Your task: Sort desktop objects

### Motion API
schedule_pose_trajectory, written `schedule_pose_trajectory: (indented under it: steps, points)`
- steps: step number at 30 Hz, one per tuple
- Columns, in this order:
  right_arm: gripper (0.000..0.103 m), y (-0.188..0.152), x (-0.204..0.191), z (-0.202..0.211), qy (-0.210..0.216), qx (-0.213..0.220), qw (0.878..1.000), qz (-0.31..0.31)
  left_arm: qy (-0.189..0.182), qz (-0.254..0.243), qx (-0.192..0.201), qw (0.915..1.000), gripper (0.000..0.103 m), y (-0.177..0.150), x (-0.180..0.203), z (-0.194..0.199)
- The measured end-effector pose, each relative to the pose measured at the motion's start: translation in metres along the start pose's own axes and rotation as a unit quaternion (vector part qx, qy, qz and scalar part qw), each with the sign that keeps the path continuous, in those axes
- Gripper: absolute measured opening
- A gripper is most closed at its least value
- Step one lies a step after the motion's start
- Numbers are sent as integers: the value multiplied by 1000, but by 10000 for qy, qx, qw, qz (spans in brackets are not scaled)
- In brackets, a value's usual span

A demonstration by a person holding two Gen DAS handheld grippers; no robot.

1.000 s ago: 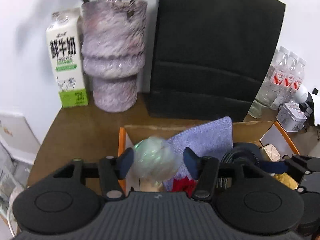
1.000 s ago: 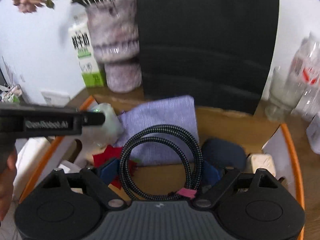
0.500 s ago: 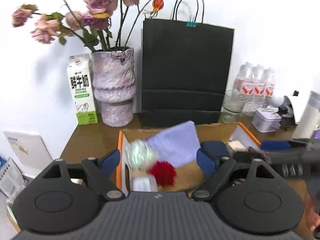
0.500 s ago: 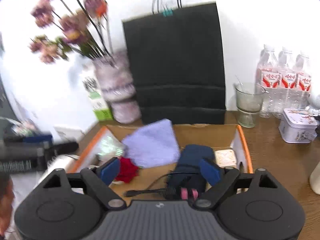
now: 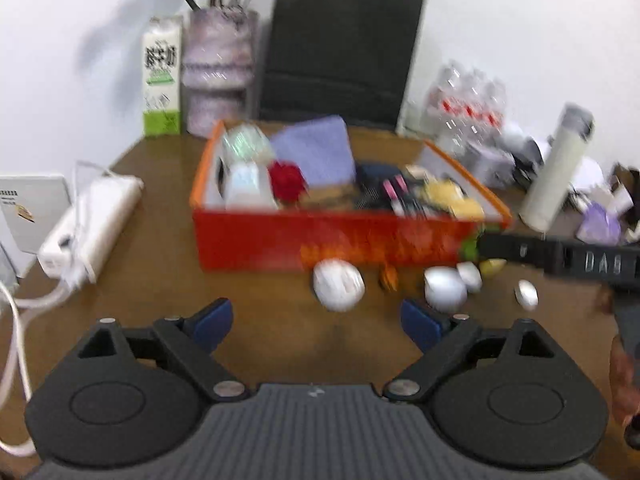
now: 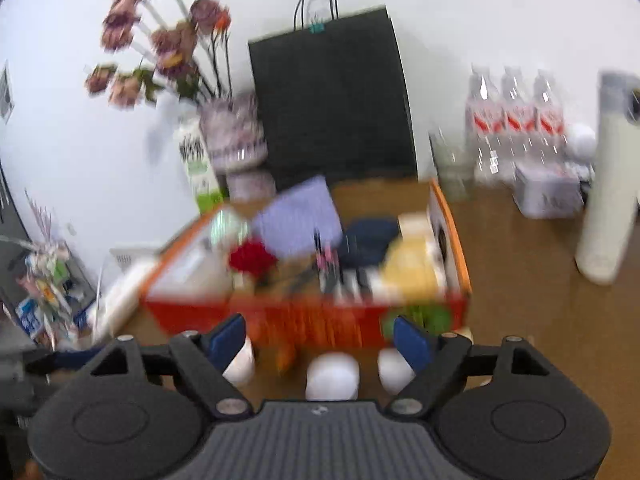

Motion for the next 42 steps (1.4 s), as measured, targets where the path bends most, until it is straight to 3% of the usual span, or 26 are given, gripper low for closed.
schedule_pose_trajectory:
  steps: [4, 9, 14, 16, 18, 23, 24, 25, 26, 27, 30, 33, 37, 39, 42]
  points:
    - [80, -60, 4, 3, -8, -420, 9991, 64, 89, -75, 16, 9999, 93, -31, 7, 0]
    - [80, -94, 6, 14, -261, -577, 9972, 406, 19, 124, -122, 9998, 93, -50, 1, -4]
    - [75, -85, 9, 10, -48, -530, 9984, 178, -11, 252, -40, 9997, 90, -39, -1, -17]
    - [62, -76, 9, 1, -77, -511, 9985, 184, 42, 227, 65, 9997, 76, -28, -3, -27]
    - [56, -64, 5, -6, -57, -377, 9990, 251, 61, 179, 76, 9998, 68, -17, -3, -35]
    - [56, -44, -8, -25, 48, -244, 9984, 502, -145, 161, 234, 9995, 62, 11, 1, -54]
    - [56, -43, -11, -28, 90, -261, 9980, 564, -231, 148, 197, 9994, 54, 14, 5, -60]
    - [56, -43, -16, -31, 156, -261, 9974, 652, -307, 117, 171, 9993, 29, 18, 8, -64]
    - [56, -43, -19, -33, 207, -260, 9970, 704, -338, 103, 114, 9993, 12, 19, 11, -68]
    - [56, -44, -23, -34, 271, -261, 9965, 743, -381, 98, -32, 9992, 6, 19, 13, -72]
    - [56, -48, -38, -36, 477, -289, 9943, 907, -730, 599, 54, 9955, 6, 21, 5, -56]
    - [56, -46, -59, -44, 761, -405, 9902, 1103, -1180, 1312, 439, 9833, 6, 34, -15, -31]
    - [54, -42, -90, -70, 833, -524, 9825, 1584, -857, 1645, 616, 9807, 6, 39, -42, -29]
    - [54, -38, -97, -85, 584, -568, 9813, 1746, -774, 1674, 579, 9811, 6, 38, -45, -33]
    - [39, -39, -99, -102, 596, -772, 9836, 1517, -666, 1549, 696, 9832, 6, 41, -42, -32]
Point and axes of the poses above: each gripper's, at about its wrist camera, not at the fingertips, and z roughly against the way its jaws point, x to its right, y to its top, the point moved 10 cm from there along -z, roughly the way its jaws point, and after that the axes turned 1 degree about z, right-handed, at the moved point
